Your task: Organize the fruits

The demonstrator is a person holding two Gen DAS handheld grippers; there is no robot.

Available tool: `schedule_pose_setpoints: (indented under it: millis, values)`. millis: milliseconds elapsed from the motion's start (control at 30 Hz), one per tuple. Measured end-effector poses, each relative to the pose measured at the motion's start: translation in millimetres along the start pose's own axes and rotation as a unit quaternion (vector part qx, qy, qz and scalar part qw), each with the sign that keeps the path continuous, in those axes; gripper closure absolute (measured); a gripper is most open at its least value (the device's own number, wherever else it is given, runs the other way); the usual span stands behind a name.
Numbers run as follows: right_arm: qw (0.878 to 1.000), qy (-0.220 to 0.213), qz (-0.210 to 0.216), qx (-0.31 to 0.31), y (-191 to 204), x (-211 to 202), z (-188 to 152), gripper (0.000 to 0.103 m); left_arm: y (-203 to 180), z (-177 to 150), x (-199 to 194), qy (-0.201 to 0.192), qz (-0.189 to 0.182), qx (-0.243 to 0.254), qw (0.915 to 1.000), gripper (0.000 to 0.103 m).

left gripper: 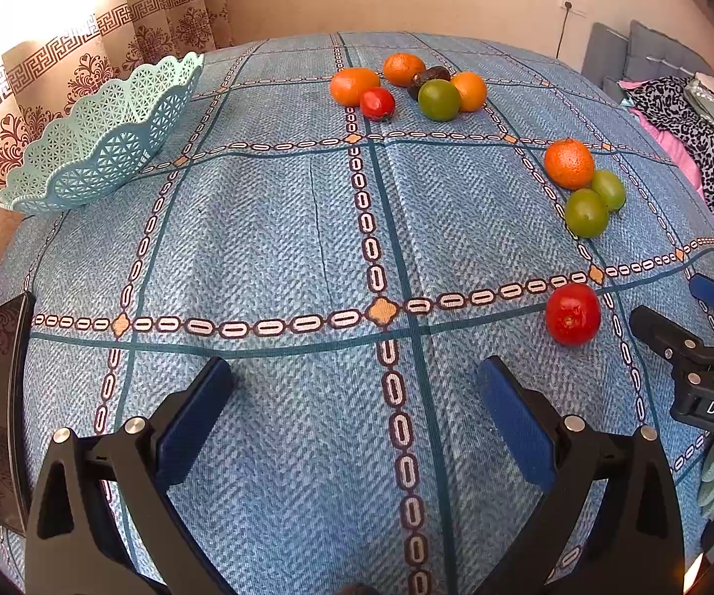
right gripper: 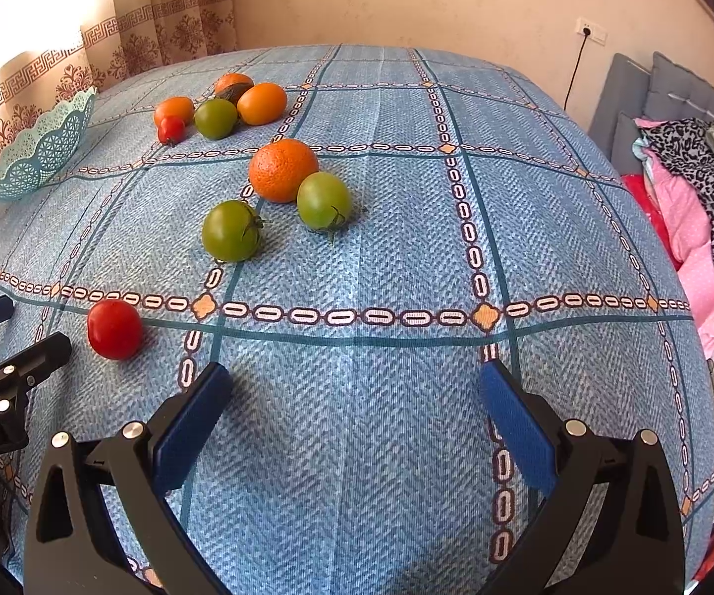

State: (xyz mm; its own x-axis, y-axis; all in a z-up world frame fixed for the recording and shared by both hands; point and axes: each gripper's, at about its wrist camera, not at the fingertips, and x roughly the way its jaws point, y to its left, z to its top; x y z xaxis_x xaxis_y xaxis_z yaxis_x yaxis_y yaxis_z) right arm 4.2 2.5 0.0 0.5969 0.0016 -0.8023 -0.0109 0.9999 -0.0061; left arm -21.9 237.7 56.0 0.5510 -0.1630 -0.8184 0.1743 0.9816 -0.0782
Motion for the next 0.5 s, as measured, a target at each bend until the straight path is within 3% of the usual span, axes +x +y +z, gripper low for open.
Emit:
schedule_pose_setpoints:
  millis: [500]
  values:
    - [1.0,-0.002,0.003,0.001,-0.9,-1.1,-1.8,0.005,0.0,0.2,-0.4,0.0,0.0,0.0,1.0,0.003]
